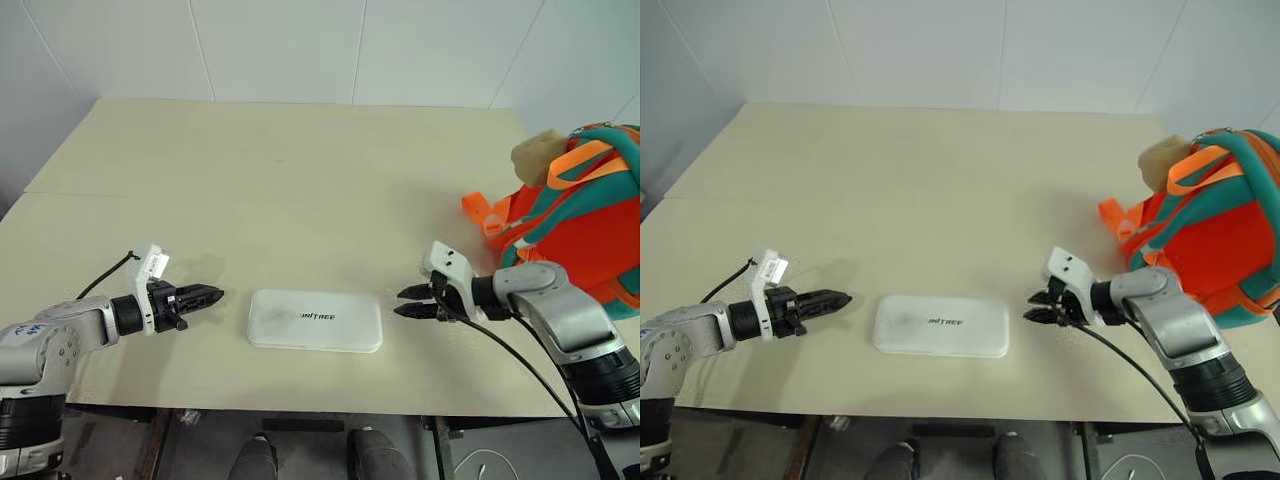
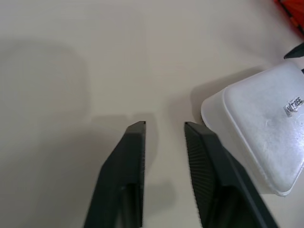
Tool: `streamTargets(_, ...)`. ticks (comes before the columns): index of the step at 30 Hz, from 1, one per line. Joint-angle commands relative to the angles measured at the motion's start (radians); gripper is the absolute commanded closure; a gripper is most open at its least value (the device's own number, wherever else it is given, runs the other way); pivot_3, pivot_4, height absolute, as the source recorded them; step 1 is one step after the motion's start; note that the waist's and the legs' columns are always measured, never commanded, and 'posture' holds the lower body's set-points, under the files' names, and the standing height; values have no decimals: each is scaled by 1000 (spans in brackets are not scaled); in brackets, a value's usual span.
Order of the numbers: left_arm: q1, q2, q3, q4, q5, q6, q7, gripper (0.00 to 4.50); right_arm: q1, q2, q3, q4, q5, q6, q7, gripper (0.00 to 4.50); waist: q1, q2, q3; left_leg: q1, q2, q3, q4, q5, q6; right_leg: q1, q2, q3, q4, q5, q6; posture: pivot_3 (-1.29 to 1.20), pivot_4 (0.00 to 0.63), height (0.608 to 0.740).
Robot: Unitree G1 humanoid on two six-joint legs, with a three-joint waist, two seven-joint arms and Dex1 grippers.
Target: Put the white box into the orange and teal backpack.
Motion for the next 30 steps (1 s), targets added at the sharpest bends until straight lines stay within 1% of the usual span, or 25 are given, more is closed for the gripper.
streamTargets(1,-53,13,66,9,-87,104,-3,2011,-12,-11,-20,-9,-1,-26,-8,1441,1,0,0,0,0,0,0,0,0,0,0,0,0,0,0,0,150,740)
streamTargets(5,-105,4,116,60,-175,239,-6,730,-4,-2,-12,-9,-7,-35,-26,27,0,0,0,0,0,0,0,0,0,0,0,0,0,0,0,0,150,740)
streamTargets(7,-131,1,136,97,-201,290,3,123,0,-1,-12,-15,-3,-31,-28,0,0,0,0,0,0,0,0,0,0,0,0,0,0,0,0,0,150,740)
streamTargets(8,-149,0,149,124,-220,340,7,21,0,1,-12,-16,-3,-30,-29,0,0,0,0,0,0,0,0,0,0,0,0,0,0,0,0,0,150,740)
streamTargets(11,-207,11,165,204,-265,505,4,21,-1,6,-15,-11,-9,-34,-42,0,0,0,0,0,0,0,0,0,0,0,0,0,1,0,0,0,150,740)
streamTargets(12,-219,29,146,239,-297,531,-2,21,-2,8,-16,-9,-10,-35,-48,0,0,0,0,0,0,0,0,0,0,0,0,0,1,0,0,0,150,740)
streamTargets(14,-233,61,99,303,-353,548,-12,21,-2,12,-16,-8,-11,-34,-55,0,-1,0,0,0,0,0,0,0,0,0,0,0,1,0,0,0,150,740)
streamTargets(18,-245,105,7,376,-414,548,-7,21,5,18,-15,-20,-6,-29,-65,0,-1,0,0,0,0,0,0,0,0,-1,0,0,1,0,0,0,150,740)
streamTargets(21,-266,109,-56,412,-379,548,-1,21,6,30,-17,-21,-7,-28,-81,0,1,0,0,0,0,0,0,0,0,-1,0,0,2,0,0,0,150,740)
streamTargets(30,-356,44,-188,498,-274,538,-96,21,7,57,-4,-34,-7,-23,-100,0,2,0,0,0,-1,0,0,0,-1,-1,0,0,2,0,0,0,150,740)
